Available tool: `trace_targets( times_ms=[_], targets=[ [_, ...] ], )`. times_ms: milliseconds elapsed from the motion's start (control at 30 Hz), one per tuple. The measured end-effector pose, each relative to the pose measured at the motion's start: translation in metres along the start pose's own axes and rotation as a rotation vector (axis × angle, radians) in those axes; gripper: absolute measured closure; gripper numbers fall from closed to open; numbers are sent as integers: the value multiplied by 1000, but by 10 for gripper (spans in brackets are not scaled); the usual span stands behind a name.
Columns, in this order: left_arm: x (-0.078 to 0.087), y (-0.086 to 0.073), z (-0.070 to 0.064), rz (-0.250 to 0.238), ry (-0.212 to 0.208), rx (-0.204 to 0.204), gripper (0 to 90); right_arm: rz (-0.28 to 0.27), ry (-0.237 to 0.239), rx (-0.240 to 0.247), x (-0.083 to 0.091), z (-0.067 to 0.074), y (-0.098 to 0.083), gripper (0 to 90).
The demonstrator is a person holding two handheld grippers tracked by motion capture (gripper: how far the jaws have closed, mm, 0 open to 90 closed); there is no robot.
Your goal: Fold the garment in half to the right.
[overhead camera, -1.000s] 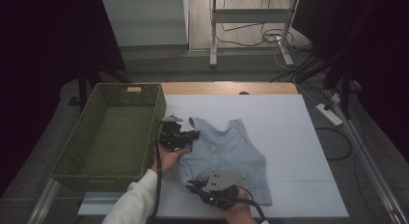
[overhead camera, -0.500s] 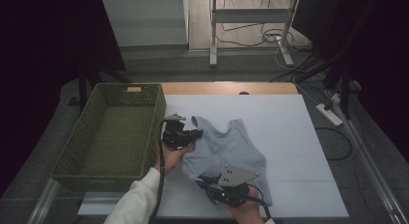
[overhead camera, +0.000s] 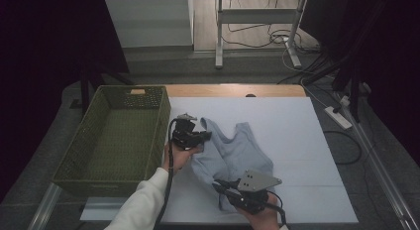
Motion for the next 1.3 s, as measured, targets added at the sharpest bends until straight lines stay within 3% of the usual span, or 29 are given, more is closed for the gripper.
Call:
trace_targets(
  times_ms=[367, 800, 1300],
  targets=[
    [-4, 5, -6, 15, 5, -1, 851, 11, -43, -15, 19, -9, -8, 832],
    [-14, 11, -21, 36, 19, -37, 852, 44, -110, -56, 47, -28, -31, 833],
    [-23, 14, -29, 49, 24, -51, 852, 71, -149, -86, 63, -38, -45, 834]
  ],
)
Point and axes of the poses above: each handheld gripper's, and its own axes: x roughly backward along the jaws, y roughly out of its top, z roughly to its left, the point moved 10 cm from there along -x, roughly forward along the jaws, and after that the axes turned 14 degrees about x, right-handed, at the moved point
